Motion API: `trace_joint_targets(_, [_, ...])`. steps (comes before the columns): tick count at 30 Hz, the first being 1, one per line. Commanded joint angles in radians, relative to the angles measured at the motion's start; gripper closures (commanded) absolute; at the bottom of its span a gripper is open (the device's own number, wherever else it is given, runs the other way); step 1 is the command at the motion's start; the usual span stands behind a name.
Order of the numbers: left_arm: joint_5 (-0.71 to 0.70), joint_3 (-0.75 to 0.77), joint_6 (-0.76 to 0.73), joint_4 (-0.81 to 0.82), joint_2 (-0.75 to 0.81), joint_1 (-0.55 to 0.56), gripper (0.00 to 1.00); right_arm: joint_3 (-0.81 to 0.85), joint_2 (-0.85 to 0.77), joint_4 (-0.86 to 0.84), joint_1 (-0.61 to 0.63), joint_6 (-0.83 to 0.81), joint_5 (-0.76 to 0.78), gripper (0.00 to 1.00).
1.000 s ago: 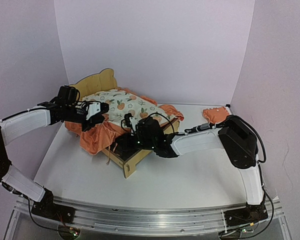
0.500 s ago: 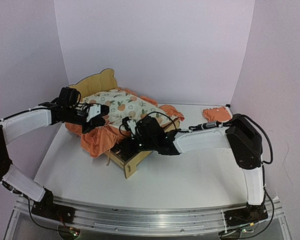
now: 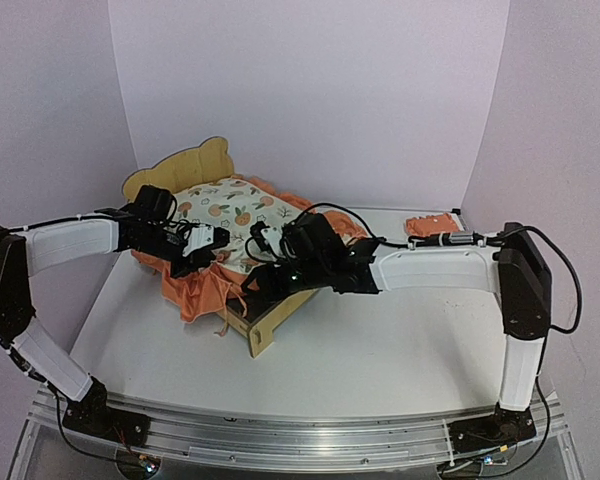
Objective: Set up the pet bed
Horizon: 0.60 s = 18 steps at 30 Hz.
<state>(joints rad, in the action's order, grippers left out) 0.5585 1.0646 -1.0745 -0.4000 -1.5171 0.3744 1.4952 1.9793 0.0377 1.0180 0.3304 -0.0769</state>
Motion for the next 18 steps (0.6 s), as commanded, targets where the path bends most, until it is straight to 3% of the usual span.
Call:
trace_joint_targets(1, [-0.097,0.044,-0.080,-0.006,-0.026,-0.002,1.00,0.019,-0.054,0.027,0.007,0.006,0.024,0.55])
trace_joint_targets(4, [-0.116,0.016,-0.163,-0.031,-0.014,0.005,1.00,0.021,-0.040,0.028,0.007,0.032,0.009,0.56])
trace_joint_targets(12, [-0.090,0.048,-0.087,-0.054,-0.018,0.009,1.00,0.098,0.069,0.030,0.008,0.081,-0.141,0.62])
trace_joint_targets(18, [-0.078,0.050,-0.080,-0.063,-0.016,0.009,1.00,0.142,0.126,0.060,0.007,0.090,-0.132,0.68])
